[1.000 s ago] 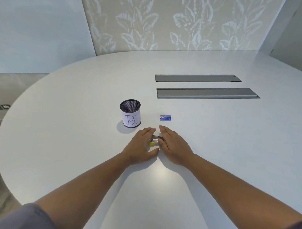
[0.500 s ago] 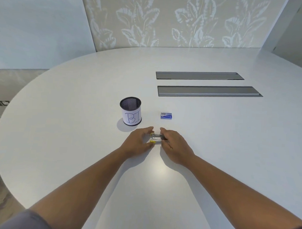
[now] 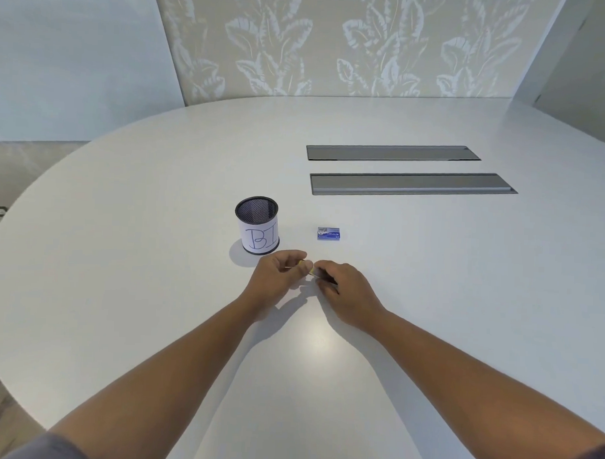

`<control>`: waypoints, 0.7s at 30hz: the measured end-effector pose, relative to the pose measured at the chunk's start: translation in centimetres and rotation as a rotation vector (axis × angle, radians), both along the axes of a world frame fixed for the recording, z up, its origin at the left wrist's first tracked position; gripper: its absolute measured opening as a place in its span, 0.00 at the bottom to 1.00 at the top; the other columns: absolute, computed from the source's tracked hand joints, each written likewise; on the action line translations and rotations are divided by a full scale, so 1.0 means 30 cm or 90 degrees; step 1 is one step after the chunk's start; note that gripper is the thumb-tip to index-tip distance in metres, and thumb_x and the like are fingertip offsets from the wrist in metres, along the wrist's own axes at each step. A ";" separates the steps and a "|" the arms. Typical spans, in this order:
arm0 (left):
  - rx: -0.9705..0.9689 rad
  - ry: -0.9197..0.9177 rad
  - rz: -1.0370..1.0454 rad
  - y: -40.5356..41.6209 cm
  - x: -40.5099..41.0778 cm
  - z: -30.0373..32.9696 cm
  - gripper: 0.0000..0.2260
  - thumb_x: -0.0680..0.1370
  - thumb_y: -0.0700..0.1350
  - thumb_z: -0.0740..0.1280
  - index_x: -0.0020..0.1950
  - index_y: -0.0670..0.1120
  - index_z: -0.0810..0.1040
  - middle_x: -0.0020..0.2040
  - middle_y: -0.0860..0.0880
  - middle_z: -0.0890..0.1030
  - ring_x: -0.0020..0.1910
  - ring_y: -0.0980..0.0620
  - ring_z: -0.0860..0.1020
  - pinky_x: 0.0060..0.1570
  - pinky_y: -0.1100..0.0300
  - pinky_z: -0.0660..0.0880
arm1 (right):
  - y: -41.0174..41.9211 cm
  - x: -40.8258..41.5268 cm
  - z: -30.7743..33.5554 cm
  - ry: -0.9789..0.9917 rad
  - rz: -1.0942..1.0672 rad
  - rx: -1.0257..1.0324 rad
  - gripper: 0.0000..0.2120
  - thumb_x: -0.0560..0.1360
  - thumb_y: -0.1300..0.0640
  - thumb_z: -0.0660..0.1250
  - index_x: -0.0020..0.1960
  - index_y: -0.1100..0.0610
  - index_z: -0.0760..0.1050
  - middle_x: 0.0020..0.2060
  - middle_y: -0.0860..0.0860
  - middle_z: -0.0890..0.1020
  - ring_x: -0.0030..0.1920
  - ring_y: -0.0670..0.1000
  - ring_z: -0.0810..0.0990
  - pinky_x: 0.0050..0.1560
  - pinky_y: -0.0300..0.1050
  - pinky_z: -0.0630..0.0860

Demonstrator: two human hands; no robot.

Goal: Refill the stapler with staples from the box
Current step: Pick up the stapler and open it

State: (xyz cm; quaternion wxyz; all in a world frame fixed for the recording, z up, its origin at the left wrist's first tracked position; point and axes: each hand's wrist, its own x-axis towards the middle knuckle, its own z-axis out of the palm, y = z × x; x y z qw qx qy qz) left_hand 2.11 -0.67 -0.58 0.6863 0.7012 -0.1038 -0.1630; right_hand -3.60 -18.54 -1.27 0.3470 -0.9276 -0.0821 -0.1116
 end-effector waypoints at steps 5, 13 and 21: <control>-0.082 0.065 0.027 -0.019 -0.001 0.011 0.17 0.70 0.54 0.77 0.53 0.46 0.85 0.44 0.47 0.86 0.39 0.51 0.79 0.42 0.57 0.76 | 0.021 -0.008 0.026 0.083 -0.038 0.178 0.06 0.79 0.53 0.68 0.55 0.52 0.78 0.42 0.48 0.83 0.42 0.52 0.79 0.45 0.49 0.76; -0.158 0.117 -0.076 -0.005 -0.003 0.011 0.10 0.78 0.44 0.70 0.58 0.46 0.84 0.50 0.44 0.84 0.43 0.50 0.77 0.44 0.57 0.71 | 0.028 0.015 0.053 0.199 -0.027 0.274 0.14 0.76 0.46 0.72 0.55 0.54 0.78 0.44 0.59 0.82 0.40 0.49 0.76 0.43 0.54 0.76; -0.164 0.110 -0.102 -0.005 -0.033 0.002 0.22 0.73 0.40 0.76 0.66 0.44 0.77 0.61 0.40 0.83 0.55 0.41 0.83 0.60 0.47 0.78 | 0.051 0.036 0.077 0.257 -0.059 0.572 0.13 0.78 0.53 0.72 0.59 0.58 0.78 0.44 0.59 0.81 0.41 0.55 0.81 0.40 0.48 0.79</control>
